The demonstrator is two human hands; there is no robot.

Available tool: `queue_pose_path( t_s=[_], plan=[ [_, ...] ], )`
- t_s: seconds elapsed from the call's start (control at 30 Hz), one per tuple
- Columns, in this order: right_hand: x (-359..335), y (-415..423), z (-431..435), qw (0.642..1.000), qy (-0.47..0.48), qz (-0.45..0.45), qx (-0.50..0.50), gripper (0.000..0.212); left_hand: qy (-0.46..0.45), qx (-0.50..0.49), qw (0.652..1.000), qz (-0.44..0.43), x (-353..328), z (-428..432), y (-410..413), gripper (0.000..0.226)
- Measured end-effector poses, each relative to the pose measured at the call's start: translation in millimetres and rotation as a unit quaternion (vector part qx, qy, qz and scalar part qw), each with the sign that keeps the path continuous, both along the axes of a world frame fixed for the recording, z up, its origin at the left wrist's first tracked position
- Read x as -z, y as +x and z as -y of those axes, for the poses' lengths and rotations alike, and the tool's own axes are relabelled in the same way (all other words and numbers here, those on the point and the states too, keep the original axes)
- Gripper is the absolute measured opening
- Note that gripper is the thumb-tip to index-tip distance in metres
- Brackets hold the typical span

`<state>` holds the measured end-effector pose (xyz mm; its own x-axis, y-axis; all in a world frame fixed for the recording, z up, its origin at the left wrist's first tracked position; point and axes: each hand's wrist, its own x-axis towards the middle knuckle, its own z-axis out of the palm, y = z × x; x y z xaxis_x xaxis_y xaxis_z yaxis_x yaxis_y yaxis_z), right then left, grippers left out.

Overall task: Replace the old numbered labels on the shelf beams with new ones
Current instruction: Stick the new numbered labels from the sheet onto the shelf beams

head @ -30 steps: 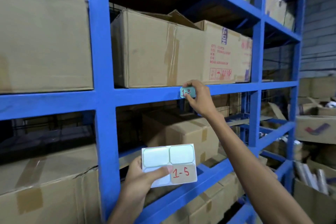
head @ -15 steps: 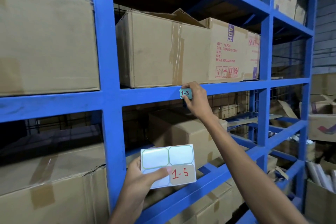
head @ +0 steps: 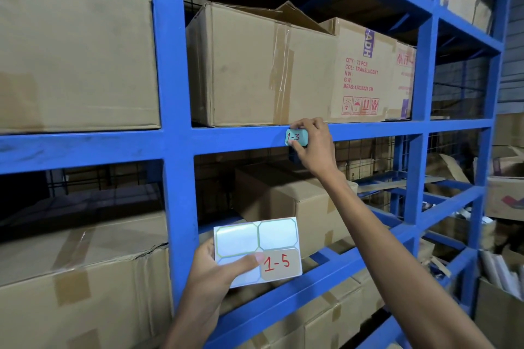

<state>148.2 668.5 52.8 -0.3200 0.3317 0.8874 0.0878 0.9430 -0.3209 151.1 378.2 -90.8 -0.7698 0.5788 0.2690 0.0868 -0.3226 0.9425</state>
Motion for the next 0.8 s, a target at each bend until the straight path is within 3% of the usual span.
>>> queue_pose_path(
  t_s=[0.33, 0.47, 0.6, 0.8],
  plan=[
    [14.6, -10.0, -1.2, 0.987, 0.106, -0.085, 0.085, 0.017, 0.003, -0.025, 1.0, 0.016, 10.0, 6.9, -3.2, 0.049],
    [28.7, -21.0, 7.0, 0.972, 0.161, -0.1, 0.138, 0.012, -0.004, -0.034, 0.999, 0.006, 14.2, 11.1, -8.0, 0.069],
    [55.0, -35.0, 25.5, 0.983, 0.111, -0.082, 0.122, 0.038, -0.001, -0.046, 0.999, 0.009, 17.8, 15.5, -12.6, 0.083],
    [73.8, -43.5, 38.6, 0.995, 0.028, -0.037, 0.089, 0.079, -0.006, -0.041, 0.999, 0.003, 20.9, 25.5, -22.4, 0.071]
  ],
)
